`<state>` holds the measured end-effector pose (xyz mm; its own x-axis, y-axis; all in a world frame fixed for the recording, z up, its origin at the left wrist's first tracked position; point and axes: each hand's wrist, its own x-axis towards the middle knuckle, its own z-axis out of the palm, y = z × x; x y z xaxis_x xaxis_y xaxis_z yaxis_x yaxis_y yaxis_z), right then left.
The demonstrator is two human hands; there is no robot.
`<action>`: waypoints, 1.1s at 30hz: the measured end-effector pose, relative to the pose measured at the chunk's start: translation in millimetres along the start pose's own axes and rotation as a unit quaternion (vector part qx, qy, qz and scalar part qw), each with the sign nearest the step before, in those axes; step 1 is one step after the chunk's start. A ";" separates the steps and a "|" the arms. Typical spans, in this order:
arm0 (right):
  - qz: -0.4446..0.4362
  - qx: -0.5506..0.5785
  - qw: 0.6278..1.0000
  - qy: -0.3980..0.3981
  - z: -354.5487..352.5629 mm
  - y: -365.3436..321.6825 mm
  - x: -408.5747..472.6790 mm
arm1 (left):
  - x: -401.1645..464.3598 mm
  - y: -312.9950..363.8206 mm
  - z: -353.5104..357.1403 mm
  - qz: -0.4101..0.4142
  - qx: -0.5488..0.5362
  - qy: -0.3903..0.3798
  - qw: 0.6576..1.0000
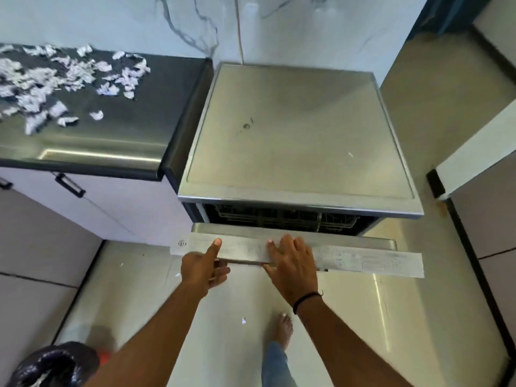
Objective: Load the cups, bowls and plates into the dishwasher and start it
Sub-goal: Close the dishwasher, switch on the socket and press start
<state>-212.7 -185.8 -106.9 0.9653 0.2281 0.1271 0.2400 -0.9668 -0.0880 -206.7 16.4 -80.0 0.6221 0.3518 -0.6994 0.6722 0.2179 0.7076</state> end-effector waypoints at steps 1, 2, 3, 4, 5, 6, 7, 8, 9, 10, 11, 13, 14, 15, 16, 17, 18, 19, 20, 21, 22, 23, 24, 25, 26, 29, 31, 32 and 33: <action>0.001 0.017 1.000 -0.015 -0.2 2.5 -0.7 | -1.5 5.7 1.7 -0.024 0.001 0.005 1.000; -0.002 0.033 0.999 -0.023 0.3 5.6 -0.7 | -1.4 11.9 3.7 -0.042 0.004 0.003 0.999; -0.005 0.042 0.998 -0.038 0.2 10.1 -0.2 | 0.2 19.6 6.1 -0.058 0.005 -0.011 0.998; -0.013 0.047 0.998 -0.048 -2.0 14.5 0.4 | 1.2 26.1 7.2 -0.073 0.010 -0.023 0.997; -0.025 0.056 0.996 -0.058 -4.0 17.9 2.3 | 2.5 31.2 6.7 -0.087 0.016 -0.034 0.996; -0.042 0.064 0.995 -0.066 -5.3 22.5 5.5 | 3.6 35.2 6.0 -0.098 0.021 -0.041 0.994; -0.055 0.075 0.993 -0.071 -5.7 26.3 7.5 | 4.8 37.9 5.8 -0.107 0.022 -0.049 0.993; -0.059 0.088 0.991 -0.079 -5.6 28.7 8.3 | 7.1 38.3 5.0 -0.109 0.022 -0.058 0.992; -0.060 0.104 0.989 -0.085 -6.0 30.8 11.0 | 10.3 39.5 5.4 -0.108 0.017 -0.065 0.992; -0.058 0.121 0.987 -0.091 -5.7 31.4 13.3 | 13.9 40.7 5.6 -0.104 0.010 -0.067 0.992; -0.054 0.137 0.985 -0.095 -5.6 32.6 17.1 | 17.6 42.7 7.9 -0.098 0.000 -0.065 0.993; -0.041 0.164 0.980 -0.104 -5.2 32.6 23.2 | 23.1 40.8 12.5 -0.073 -0.024 -0.057 0.995; -0.037 0.174 0.979 -0.103 -5.9 33.9 27.3 | 25.7 39.9 16.4 -0.051 -0.035 -0.054 0.997; -0.034 0.182 0.978 -0.096 -5.3 34.9 30.8 | 27.2 38.6 20.1 -0.027 -0.044 -0.049 0.997; -0.033 0.189 0.978 -0.087 -4.9 36.7 35.3 | 29.1 37.9 23.8 -0.003 -0.050 -0.045 0.998; -0.032 0.197 0.977 -0.082 -5.5 38.4 39.3 | 30.8 37.8 27.0 0.018 -0.055 -0.043 0.997; -0.032 0.202 0.976 -0.081 -5.9 40.5 42.4 | 31.6 39.0 29.5 0.035 -0.056 -0.041 0.997; -0.035 0.202 0.975 -0.080 -6.5 42.8 43.8 | 32.0 41.4 32.4 0.046 -0.056 -0.039 0.997; -0.041 0.200 0.975 -0.085 -6.9 45.2 43.7 | 32.4 43.5 34.3 0.051 -0.055 -0.036 0.997; -0.050 0.195 0.975 -0.095 -7.4 47.7 43.2 | 33.3 45.4 36.0 0.052 -0.054 -0.035 0.997; -0.061 0.189 0.974 -0.106 -7.0 50.1 42.7 | 34.6 46.9 36.6 0.051 -0.053 -0.036 0.997; -0.072 0.184 0.973 -0.115 -5.9 52.3 42.1 | 35.4 47.2 36.6 0.047 -0.056 -0.037 0.997; -0.079 0.181 0.973 -0.119 -6.0 54.0 43.4 | 36.6 48.5 36.5 0.040 -0.059 -0.039 0.997; -0.079 0.180 0.973 -0.124 -6.1 55.1 45.1 | 37.2 49.2 36.3 0.033 -0.061 -0.042 0.997; -0.076 0.180 0.972 -0.126 -6.7 55.2 48.0 | 37.6 51.2 35.8 0.028 -0.059 -0.045 0.997; -0.057 0.184 0.973 -0.129 -7.1 53.2 56.6 | 37.0 58.0 36.5 0.017 -0.058 -0.050 0.997; -0.039 0.187 0.973 -0.127 -6.6 50.8 60.2 | 36.9 61.0 35.9 0.010 -0.061 -0.058 0.996; -0.033 0.189 0.974 -0.124 -5.7 49.7 61.0 | 37.5 62.3 35.2 0.007 -0.062 -0.064 0.996; -0.030 0.187 0.974 -0.123 -5.0 48.9 61.4 | 38.9 63.3 34.5 0.003 -0.063 -0.069 0.996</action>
<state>-142.3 -219.6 -98.5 0.9327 0.3483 -0.0935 0.2729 -0.8512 -0.4483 -126.1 12.5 -65.8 0.6809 0.2271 -0.6963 0.6184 0.3312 0.7127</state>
